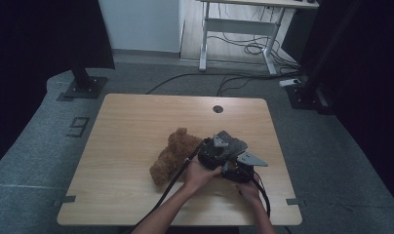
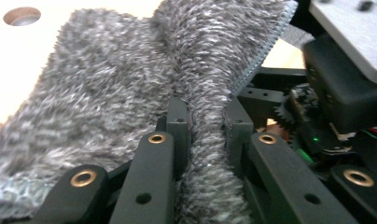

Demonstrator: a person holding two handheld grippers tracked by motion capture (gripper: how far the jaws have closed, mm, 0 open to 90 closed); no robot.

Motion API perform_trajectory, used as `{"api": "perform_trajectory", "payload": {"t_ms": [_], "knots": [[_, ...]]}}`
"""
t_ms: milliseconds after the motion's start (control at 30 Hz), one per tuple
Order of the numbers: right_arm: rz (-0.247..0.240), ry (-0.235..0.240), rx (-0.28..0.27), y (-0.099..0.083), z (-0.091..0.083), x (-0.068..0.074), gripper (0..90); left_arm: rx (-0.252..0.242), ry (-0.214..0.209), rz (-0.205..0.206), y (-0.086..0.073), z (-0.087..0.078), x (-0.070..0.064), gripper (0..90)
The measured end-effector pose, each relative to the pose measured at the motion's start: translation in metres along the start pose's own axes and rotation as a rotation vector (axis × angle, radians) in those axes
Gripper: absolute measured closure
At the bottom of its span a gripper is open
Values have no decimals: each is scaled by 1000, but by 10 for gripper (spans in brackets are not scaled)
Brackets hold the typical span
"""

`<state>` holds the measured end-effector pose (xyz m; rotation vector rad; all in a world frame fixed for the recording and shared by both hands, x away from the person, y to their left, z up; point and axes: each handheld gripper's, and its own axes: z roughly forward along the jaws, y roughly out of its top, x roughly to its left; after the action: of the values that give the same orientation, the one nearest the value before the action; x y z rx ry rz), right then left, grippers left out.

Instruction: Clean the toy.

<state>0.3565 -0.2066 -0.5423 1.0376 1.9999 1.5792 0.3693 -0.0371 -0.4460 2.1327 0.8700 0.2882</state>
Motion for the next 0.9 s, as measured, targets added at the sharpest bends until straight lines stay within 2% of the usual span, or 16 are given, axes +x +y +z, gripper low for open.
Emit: {"api": "perform_trajectory", "payload": {"t_ms": [67, 100, 167, 300, 400, 533, 600, 633, 700, 733, 800, 900], "knots": [[-5, -5, -1, 0, 0, 1, 337, -1, 78, -12, -3, -12, 17, 768], [-6, -4, 0, 0, 0, 1, 337, 1, 99, -31, -6, -17, 28, 769], [-20, -5, 1, 1, 0, 3, 337, -20, 99, -89, -16, -27, 52, 770], [-57, -13, 7, 3, 1, 7, 339, -51, 149, -126, -30, -52, 79, 772], [-41, -9, 4, 2, 0, 6, 338, -69, 173, -173, -45, -73, 101, 771], [-33, -13, 1, 1, 0, 8, 339, -53, 212, -225, -67, -85, 121, 769], [-23, -14, 2, 1, 0, 7, 339, -14, 240, -261, -80, -84, 132, 769], [-17, -14, 2, 1, 0, 6, 339, 12, 239, -281, -88, -82, 137, 769], [-10, -8, 1, 0, -1, 5, 340, 49, 210, -318, -106, -74, 146, 768], [-9, -7, 1, 0, -1, 4, 340, 45, 191, -331, -114, -72, 149, 768], [-9, -4, 1, 0, 0, 4, 339, 7, 160, -374, -123, -72, 152, 769], [-4, -2, 0, 0, 0, 3, 339, 5, 169, -338, -118, -76, 147, 768]]}}
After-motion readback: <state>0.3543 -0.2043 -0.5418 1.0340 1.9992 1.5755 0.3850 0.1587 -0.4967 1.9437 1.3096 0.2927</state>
